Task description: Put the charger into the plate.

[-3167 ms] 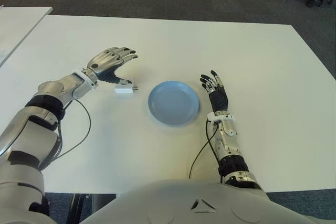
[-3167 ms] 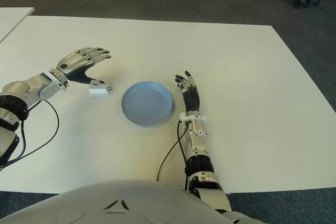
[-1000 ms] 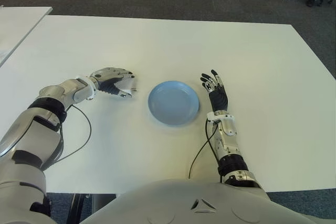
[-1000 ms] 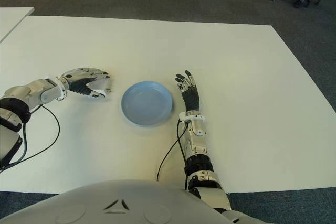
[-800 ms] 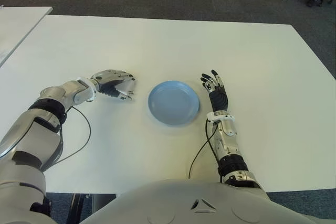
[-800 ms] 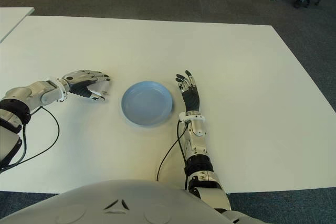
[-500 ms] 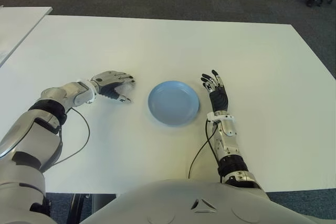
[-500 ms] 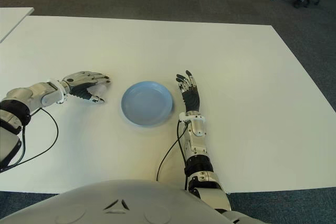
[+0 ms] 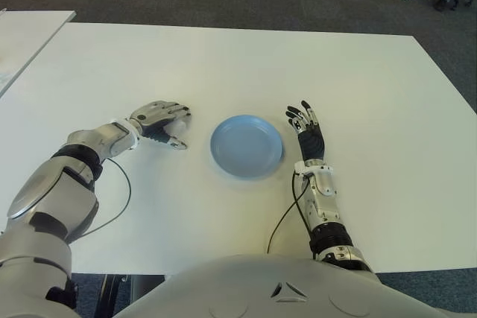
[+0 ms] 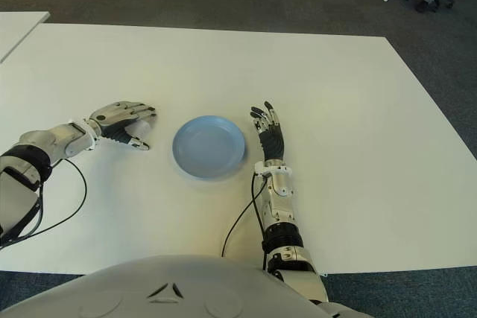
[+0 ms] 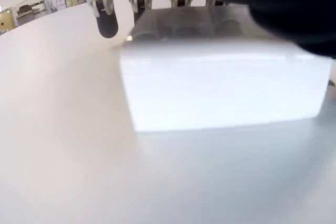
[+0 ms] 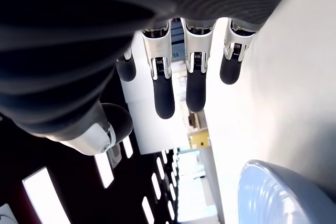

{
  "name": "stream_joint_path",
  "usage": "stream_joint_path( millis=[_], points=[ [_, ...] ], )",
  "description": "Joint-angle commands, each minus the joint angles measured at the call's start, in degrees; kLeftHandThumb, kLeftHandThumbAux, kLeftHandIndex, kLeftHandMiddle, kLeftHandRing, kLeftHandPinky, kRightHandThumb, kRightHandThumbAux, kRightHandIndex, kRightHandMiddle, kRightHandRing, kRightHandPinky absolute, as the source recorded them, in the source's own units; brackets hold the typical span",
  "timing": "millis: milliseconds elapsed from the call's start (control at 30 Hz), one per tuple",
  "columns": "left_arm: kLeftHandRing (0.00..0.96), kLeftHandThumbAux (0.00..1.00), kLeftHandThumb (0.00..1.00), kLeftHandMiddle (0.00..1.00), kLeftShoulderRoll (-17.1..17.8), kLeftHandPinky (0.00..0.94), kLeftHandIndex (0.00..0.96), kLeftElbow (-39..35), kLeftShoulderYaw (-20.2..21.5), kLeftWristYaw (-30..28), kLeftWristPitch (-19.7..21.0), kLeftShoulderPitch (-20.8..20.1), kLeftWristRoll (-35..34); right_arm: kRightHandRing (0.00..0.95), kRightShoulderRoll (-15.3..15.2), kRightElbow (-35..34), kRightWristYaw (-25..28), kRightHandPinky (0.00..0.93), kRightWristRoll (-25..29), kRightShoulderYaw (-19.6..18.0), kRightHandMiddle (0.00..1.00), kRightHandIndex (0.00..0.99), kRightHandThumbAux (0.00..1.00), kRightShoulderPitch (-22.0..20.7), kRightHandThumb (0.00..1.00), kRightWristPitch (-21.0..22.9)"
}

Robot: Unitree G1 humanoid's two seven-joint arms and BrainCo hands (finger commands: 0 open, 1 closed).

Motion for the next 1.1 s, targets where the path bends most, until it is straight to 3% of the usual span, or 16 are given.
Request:
stream_joint_path(
  millis=[33, 600, 900, 1100],
  points=[
    [0.000, 0.238, 0.229, 0.000, -1.9, 0.000, 0.000, 3.4, -2.4, -1.2, 2.9, 2.0, 2.1, 0.212, 1.0, 0.1, 0.2, 0.129, 0.1, -0.1, 0.265, 0.064, 0.601, 1.6, 0.000, 0.3],
    [0.000, 0.275, 0.217, 0.000, -1.2, 0.040, 0.000, 5.3, -3.4, 2.8, 3.8, 4.9, 1.9, 0.215, 0.8, -1.6, -0.1, 0.134, 0.0, -0.2, 0.266, 0.072, 0.595, 2.4, 0.000, 0.9],
    [0.024, 0.303, 0.294, 0.000, -0.6, 0.165, 0.000, 5.3, -2.7, 7.2, 4.3, 8.4, 0.3, 0.223, 0.4, -2.3, 0.2, 0.138, 0.0, -0.3, 0.272, 0.079, 0.593, 2.7, 0.000, 1.5],
    [0.097, 0.337, 0.322, 0.017, -1.0, 0.245, 0.000, 5.6, -3.1, 8.9, 5.4, 9.3, -0.3, 0.225, 0.3, -2.1, 0.4, 0.143, 0.1, -0.4, 0.274, 0.084, 0.594, 2.5, 0.000, 1.6]
  ],
)
